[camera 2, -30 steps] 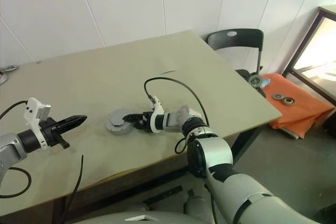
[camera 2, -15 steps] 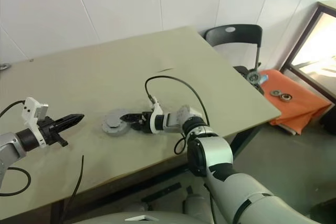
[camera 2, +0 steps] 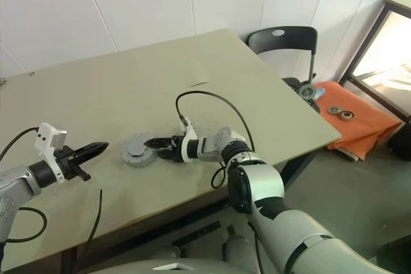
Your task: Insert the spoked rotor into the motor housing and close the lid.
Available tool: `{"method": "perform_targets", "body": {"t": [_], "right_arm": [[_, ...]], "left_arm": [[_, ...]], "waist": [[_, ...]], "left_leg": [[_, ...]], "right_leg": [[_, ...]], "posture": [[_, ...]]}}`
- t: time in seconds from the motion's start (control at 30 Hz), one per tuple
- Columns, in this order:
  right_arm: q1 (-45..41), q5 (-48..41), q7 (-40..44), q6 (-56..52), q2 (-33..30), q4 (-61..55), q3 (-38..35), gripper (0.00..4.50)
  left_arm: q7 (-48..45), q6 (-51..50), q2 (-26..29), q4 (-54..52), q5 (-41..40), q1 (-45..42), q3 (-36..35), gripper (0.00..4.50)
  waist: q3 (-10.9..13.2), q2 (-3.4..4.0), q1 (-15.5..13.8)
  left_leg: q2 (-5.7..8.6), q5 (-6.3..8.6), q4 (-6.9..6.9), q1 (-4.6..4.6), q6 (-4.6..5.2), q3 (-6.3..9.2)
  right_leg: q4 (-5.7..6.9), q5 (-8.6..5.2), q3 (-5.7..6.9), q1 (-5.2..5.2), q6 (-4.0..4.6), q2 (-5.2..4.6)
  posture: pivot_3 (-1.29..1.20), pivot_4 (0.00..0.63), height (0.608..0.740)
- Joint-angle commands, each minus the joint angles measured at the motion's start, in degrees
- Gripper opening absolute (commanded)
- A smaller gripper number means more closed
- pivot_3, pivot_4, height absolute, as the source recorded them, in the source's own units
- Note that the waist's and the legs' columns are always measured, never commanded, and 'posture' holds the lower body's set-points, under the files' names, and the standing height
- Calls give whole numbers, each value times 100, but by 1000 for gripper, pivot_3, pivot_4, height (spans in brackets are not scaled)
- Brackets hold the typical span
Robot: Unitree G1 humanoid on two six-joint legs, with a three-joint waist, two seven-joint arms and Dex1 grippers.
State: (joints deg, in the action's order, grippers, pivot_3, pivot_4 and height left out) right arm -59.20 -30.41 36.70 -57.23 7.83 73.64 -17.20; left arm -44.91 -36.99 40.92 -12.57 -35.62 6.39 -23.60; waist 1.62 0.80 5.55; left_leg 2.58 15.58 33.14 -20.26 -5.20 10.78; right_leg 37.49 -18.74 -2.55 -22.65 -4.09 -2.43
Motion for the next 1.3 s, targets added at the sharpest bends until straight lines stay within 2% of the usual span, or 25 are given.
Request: {"method": "perform_targets", "body": {"t": [0.03,0.23,0.47,0.77,1.3], "right_arm": [[-278,114,29,-6,1254,76,81,3310],[-249,183,-120,157,1195,103,69,3310],[-172,300,-123,276,1077,100,156,3310],[-85,386,-186,452,956,117,200,3310],[49,503,-381,632,914,142,249,3310]], "left_arm": [[-18,59,33,-125,-12,-29,-21,0],[-56,317,-136,587,312,-369,473,0],[85,1086,-677,2067,1079,-1427,1220,0],[348,2100,-1197,3948,1648,-2661,1375,0],[205,2390,-1259,4303,1836,-2708,1358,0]], "waist": [[0,-1,2],[-1,-2,-2],[-13,-23,-14],[-17,-30,-15],[-21,-35,-21]], "left_leg": [[0,0,1,0,0,0],[1,-8,1,2,-14,-1],[6,-9,24,14,-13,1],[45,-9,85,24,-10,15],[56,-13,105,35,-6,22]], "right_leg": [[0,1,0,1,-1,0],[4,2,0,1,-2,0],[37,5,1,9,-3,0],[67,15,2,33,-20,-9],[88,24,1,47,-31,-17]], "posture": [[0,0,740],[0,0,740],[0,0,740],[0,0,740],[0,0,740]]}}
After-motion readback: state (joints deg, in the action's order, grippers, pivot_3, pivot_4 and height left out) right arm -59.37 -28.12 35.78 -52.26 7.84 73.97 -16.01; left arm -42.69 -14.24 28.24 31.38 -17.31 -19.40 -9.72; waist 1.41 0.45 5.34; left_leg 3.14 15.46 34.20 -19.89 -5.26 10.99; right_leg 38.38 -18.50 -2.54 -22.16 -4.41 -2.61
